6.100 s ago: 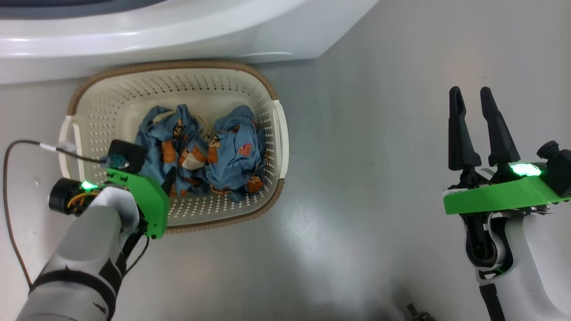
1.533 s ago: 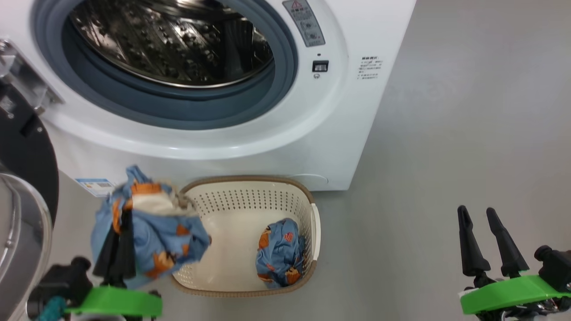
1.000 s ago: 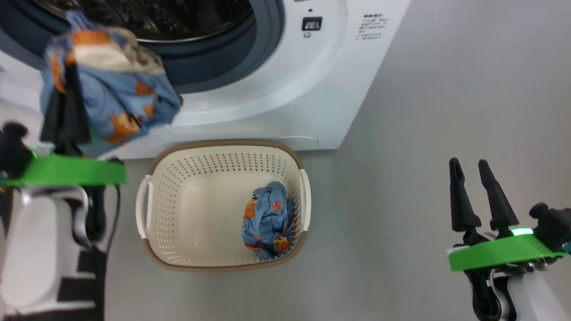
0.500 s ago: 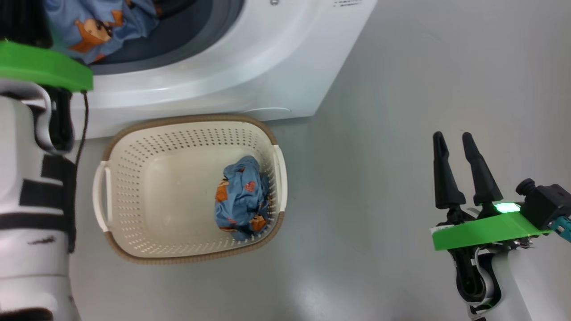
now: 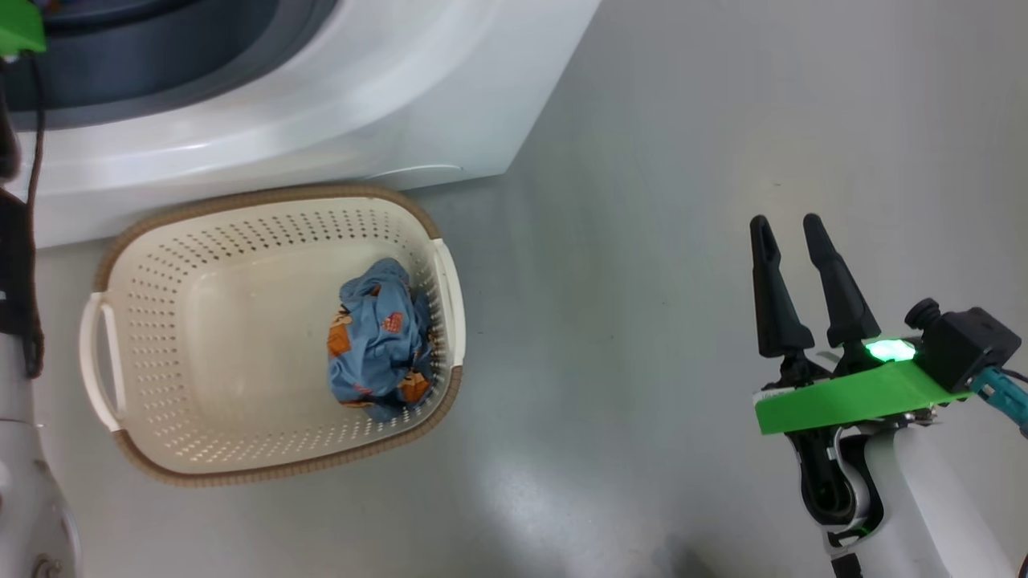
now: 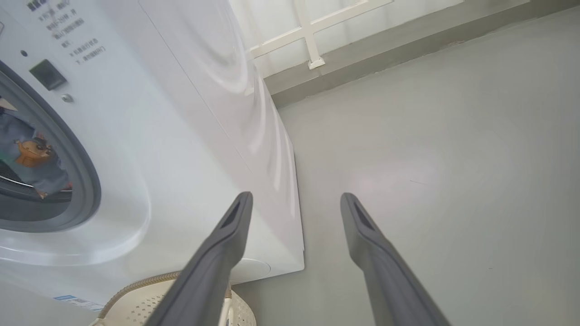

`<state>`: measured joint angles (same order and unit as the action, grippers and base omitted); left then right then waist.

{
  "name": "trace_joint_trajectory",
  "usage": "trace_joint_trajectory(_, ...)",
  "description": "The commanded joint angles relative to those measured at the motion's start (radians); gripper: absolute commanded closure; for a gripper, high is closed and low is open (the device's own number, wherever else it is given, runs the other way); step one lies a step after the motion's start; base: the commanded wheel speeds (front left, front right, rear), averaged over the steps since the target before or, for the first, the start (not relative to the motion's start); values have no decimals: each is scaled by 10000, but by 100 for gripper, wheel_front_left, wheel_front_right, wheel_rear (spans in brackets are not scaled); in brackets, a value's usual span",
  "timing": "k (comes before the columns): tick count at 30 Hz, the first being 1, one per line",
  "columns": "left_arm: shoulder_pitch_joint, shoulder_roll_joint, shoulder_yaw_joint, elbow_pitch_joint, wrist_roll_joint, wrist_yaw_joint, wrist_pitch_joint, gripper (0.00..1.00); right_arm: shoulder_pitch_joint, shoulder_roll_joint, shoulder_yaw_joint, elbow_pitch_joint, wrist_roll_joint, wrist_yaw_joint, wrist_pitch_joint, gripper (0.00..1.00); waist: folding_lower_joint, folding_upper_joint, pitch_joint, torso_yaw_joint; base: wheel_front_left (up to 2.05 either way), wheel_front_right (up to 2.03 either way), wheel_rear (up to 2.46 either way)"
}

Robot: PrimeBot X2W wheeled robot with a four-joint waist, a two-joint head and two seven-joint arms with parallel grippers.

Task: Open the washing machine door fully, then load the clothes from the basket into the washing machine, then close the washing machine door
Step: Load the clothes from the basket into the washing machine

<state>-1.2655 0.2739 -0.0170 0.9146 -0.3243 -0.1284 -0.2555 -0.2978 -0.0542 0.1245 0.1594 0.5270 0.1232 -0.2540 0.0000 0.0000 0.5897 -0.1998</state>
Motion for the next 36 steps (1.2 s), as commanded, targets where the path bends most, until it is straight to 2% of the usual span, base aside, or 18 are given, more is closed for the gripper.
trace_joint_trajectory(1,-104,493,159,-241,34,-22,-63,100,-49,29,206,-218,61,75,-78,0,0,0,97,-128,0,0,0)
trace_joint_trajectory(2,-86,512,163,-193,80,-22,-63,84,-58,31,203,-210,60,75,-78,0,0,0,100,-153,0,0,0)
trace_joint_trajectory(3,-71,545,200,-191,143,-22,-63,2,-65,32,198,-204,60,75,-78,0,0,0,100,-173,0,0,0)
trace_joint_trajectory(20,1168,3,764,-577,481,-18,-63,0,122,38,124,-114,-33,75,-78,0,0,0,-470,120,0,0,0)
trace_joint_trajectory(28,2458,-596,1133,-1079,1033,-6,-63,0,363,-203,22,-33,-86,75,-78,0,0,0,-1170,416,0,0,0)
trace_joint_trajectory(36,4338,-1326,1401,-1598,1474,-11,-63,0,985,-494,-171,84,-47,75,-78,0,0,0,-2348,865,0,0,0)
